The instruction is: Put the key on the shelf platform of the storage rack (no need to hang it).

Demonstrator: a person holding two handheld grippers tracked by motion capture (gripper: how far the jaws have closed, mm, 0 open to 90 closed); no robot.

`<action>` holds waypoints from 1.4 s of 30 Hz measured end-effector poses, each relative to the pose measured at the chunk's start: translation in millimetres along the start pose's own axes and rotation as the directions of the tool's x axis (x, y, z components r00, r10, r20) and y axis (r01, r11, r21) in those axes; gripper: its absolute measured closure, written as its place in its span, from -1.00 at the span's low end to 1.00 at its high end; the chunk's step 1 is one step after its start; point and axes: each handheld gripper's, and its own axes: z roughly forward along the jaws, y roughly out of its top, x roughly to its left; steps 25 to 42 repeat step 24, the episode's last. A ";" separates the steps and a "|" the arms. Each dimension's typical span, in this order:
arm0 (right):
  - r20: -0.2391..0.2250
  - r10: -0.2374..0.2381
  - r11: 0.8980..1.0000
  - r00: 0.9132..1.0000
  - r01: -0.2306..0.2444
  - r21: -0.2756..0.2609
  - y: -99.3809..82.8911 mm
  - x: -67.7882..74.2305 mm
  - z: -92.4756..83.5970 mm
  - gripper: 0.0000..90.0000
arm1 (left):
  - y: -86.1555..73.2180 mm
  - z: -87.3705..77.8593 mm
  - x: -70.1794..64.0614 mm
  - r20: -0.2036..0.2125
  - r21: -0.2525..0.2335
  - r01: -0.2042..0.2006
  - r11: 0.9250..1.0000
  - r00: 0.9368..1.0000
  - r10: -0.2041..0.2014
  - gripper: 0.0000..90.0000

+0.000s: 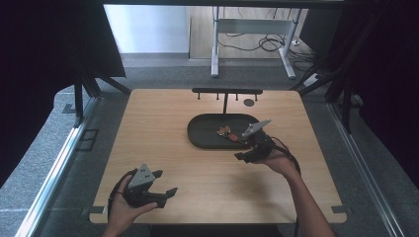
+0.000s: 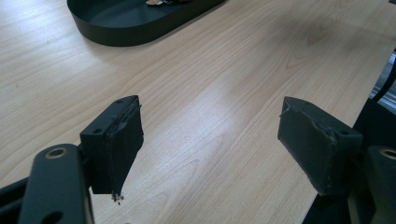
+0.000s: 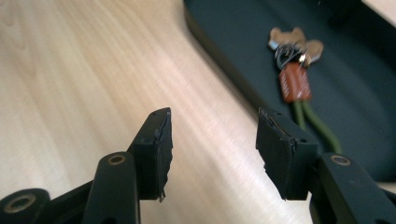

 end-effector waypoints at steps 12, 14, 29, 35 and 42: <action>-0.015 0.100 0.990 0.995 -0.101 -0.096 -82.1 24.9 -12.9 0.01 | -0.6 4.2 -1.2 0.005 0.011 0.003 1.000 1.000 -0.003 -0.50; -0.018 0.111 0.988 0.994 -0.112 -0.106 -90.0 26.5 -13.1 0.01 | -0.8 4.5 -1.0 0.005 0.011 0.004 1.000 1.000 -0.004 -0.50; 0.025 0.141 0.985 0.990 -0.137 -0.108 -113.0 23.1 -12.2 -0.03 | -0.2 2.5 -0.4 -0.002 0.007 0.002 1.000 1.000 -0.002 -0.50; 0.025 0.141 0.985 0.990 -0.137 -0.108 -113.0 23.1 -12.2 -0.03 | -0.2 2.5 -0.4 -0.002 0.007 0.002 1.000 1.000 -0.002 -0.50; 0.025 0.141 0.985 0.990 -0.137 -0.108 -113.0 23.1 -12.2 -0.03 | -0.2 2.5 -0.4 -0.002 0.007 0.002 1.000 1.000 -0.002 -0.50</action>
